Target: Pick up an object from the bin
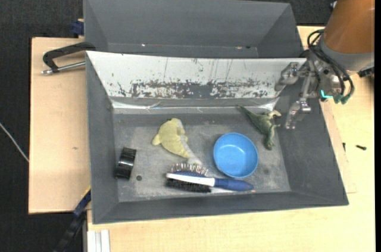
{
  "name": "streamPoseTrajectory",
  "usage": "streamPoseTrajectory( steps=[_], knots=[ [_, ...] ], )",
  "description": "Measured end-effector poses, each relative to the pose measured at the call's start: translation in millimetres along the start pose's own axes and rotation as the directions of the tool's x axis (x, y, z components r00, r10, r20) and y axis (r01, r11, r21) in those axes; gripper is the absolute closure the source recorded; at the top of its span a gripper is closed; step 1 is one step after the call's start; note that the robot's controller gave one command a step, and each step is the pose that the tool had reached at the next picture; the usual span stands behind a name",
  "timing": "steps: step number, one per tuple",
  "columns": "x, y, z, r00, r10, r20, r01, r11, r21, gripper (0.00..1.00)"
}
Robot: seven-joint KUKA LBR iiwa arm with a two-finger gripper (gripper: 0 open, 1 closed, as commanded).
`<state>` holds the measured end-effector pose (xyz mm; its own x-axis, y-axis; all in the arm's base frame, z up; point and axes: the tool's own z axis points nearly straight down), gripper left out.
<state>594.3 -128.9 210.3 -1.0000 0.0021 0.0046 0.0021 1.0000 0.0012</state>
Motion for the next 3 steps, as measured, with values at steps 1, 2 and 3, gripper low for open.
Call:
streamPoseTrajectory(
  steps=[1, 2, 3],
  knots=[
    [50.7, 68.3, 113.7, 0.990, 0.144, -0.003, -0.144, 0.990, -0.003, 0.00],
    [49.1, 104.0, 135.8, 0.977, 0.213, 0.002, -0.213, 0.977, -0.003, 0.00],
    [45.9, 99.7, 131.8, 0.976, 0.215, 0.014, -0.215, 0.977, 0.000, 1.00]
  ],
)
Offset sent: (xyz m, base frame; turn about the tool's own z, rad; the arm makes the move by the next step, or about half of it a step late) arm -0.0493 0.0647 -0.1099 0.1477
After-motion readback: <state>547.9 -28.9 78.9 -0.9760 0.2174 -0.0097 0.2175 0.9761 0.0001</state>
